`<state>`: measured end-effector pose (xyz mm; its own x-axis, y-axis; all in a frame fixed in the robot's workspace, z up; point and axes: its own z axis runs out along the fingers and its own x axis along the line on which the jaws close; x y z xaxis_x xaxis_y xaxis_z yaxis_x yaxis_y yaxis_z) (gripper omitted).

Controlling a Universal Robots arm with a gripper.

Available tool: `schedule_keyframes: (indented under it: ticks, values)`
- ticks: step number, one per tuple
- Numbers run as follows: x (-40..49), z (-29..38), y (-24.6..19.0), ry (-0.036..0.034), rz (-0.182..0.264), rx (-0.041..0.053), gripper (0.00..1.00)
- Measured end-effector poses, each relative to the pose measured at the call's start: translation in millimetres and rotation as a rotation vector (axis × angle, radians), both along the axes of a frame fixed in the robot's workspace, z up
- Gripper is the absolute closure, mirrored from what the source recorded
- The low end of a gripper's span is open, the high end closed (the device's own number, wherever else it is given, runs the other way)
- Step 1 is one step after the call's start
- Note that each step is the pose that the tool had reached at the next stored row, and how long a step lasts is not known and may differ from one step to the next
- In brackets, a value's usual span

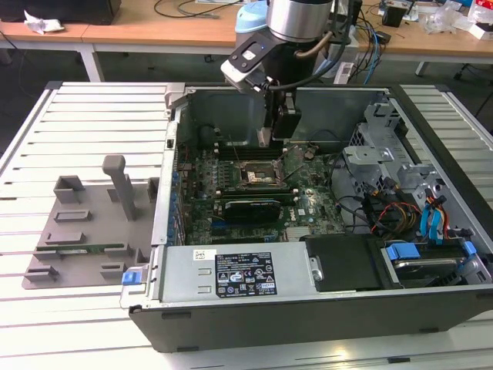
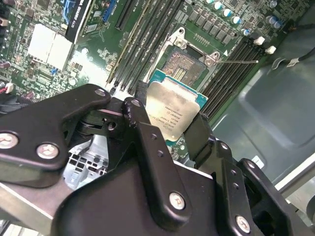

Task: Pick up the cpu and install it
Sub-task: 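Place the cpu into insertion slot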

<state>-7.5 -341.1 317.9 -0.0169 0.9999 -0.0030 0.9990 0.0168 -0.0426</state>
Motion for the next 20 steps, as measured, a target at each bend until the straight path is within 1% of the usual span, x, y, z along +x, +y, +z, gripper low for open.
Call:
schedule_keyframes:
  ticks: [3, 5, 7, 8, 10, 12, 18, 20]
  values:
    - [0.0, 0.0, 0.0, 0.0, -0.022, -0.0002, 0.45]
    - [0.0, 0.0, 0.0, 0.0, -0.054, -0.0005, 0.45]
    - [0.0, 0.0, 0.0, 0.0, -0.068, -0.0006, 0.45]
    - [0.0, 0.1, -0.1, 0.0, -0.057, -0.0014, 0.45]
    - [0.0, 0.0, 0.0, 0.0, -0.016, -0.002, 0.45]
    - [0.0, 0.0, 0.0, -0.0001, 0.07, -0.002, 0.45]
    - [0.0, -0.2, 0.0, -0.0002, 0.075, -0.0021, 0.45]
    - [0.0, -2.0, 0.0, -0.0002, 0.075, -0.002, 0.45]
